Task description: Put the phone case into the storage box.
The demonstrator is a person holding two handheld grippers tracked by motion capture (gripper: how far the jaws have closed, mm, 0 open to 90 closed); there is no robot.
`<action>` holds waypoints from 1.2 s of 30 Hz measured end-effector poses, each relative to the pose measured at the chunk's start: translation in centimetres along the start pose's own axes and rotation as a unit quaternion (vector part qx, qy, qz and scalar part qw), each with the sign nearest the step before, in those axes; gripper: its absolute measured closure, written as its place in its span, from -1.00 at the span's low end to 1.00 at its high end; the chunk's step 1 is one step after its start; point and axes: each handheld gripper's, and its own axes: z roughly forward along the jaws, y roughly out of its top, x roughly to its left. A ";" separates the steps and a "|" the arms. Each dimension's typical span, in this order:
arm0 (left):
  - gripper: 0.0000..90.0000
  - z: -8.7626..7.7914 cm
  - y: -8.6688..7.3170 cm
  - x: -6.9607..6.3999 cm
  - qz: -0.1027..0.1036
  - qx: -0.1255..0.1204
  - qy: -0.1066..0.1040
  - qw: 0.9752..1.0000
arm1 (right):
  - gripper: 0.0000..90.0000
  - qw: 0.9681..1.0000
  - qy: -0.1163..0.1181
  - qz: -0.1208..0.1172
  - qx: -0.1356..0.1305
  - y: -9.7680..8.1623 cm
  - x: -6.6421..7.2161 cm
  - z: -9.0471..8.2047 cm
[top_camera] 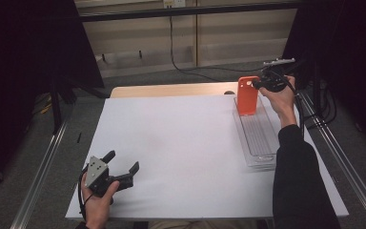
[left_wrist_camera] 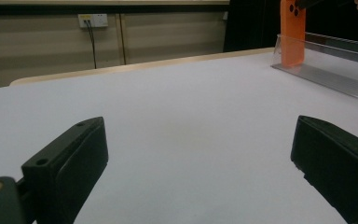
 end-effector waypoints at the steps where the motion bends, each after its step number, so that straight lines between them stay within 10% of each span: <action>1: -0.91 0.0 0.0 0.0 0.000 0.000 0.000 1.000 | 0.30 1.000 0.000 0.000 -0.002 0.0 -0.1 0.0; 24: -0.91 0.1 0.2 0.3 -0.004 -0.006 0.011 1.000 | -0.68 0.999 0.013 0.037 -0.012 -1.0 -0.4 -0.8; 36: -0.91 0.1 0.2 0.3 -0.005 -0.004 0.014 1.000 | -0.71 0.997 0.012 0.049 -0.056 -2.5 -0.7 -1.8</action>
